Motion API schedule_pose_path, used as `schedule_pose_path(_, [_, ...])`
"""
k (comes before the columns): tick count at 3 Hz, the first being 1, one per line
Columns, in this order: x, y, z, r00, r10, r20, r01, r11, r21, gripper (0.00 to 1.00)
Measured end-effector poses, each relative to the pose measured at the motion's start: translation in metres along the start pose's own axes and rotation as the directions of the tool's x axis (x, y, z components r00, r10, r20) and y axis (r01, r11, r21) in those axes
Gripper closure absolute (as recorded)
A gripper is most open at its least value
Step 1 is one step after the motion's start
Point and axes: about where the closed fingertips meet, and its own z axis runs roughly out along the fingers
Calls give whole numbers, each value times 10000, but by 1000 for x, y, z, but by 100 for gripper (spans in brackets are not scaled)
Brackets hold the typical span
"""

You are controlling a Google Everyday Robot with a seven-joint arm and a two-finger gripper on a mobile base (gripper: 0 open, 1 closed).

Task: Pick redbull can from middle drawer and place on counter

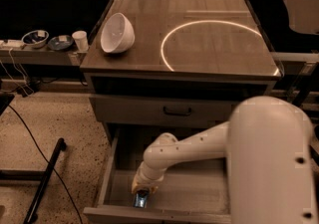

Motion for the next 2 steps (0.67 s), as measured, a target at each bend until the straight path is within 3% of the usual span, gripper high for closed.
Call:
schedule_pose_path(1, [-16,-12,-16,9997,66,-223,-21,9807,1957,100])
schedule_pose_path(2, [-11,-10,-17,9997,66,-223,-21,9807,1957,100])
